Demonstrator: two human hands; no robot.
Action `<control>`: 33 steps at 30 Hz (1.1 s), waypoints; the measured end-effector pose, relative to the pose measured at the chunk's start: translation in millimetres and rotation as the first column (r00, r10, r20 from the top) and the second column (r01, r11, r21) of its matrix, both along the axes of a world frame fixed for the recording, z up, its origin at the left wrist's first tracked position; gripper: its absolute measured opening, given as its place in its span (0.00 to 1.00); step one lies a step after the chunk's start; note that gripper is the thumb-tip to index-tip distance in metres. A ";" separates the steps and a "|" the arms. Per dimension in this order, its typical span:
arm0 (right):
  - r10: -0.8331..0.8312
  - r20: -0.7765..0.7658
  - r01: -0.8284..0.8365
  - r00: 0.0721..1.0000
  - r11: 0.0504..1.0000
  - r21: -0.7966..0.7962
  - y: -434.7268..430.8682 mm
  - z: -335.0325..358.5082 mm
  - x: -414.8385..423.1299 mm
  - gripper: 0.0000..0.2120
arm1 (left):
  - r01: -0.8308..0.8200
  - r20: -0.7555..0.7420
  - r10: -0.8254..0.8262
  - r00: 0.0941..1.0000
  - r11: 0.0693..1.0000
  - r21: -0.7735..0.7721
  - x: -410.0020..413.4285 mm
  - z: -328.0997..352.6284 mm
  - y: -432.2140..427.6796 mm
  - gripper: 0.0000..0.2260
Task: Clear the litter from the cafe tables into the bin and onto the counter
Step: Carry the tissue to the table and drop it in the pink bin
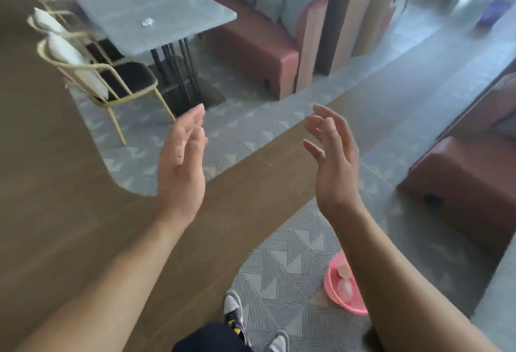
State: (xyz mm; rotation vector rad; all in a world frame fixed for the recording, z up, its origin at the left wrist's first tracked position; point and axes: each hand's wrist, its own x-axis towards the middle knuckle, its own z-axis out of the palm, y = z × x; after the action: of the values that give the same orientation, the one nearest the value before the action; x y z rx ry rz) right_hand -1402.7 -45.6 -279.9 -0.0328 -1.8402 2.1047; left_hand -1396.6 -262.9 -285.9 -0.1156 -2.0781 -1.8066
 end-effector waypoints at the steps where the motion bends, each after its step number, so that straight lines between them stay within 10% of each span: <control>1: 0.027 -0.008 -0.027 1.000 1.000 0.009 -8.2 6.5 -2.2 0.17 | -0.022 -0.013 0.022 1.000 1.000 0.003 2.5 5.4 -8.6 0.23; 19: 0.506 -0.125 -0.495 0.854 0.862 0.107 -284.5 70.5 -63.1 0.16 | -0.420 -0.132 0.430 0.893 0.902 0.102 31.4 48.9 -262.5 0.21; 33: 0.581 -0.114 -0.574 0.806 0.814 0.090 -570.1 73.9 -133.5 0.15 | -0.450 -0.098 0.461 0.882 0.886 0.114 -20.7 60.4 -524.5 0.26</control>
State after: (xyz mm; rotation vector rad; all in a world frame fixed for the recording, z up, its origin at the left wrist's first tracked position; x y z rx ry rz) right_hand -1536.2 -615.7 -206.0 0.7662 -1.9906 2.3540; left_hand -1417.3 -787.4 -225.5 0.2624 -1.7504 -1.5511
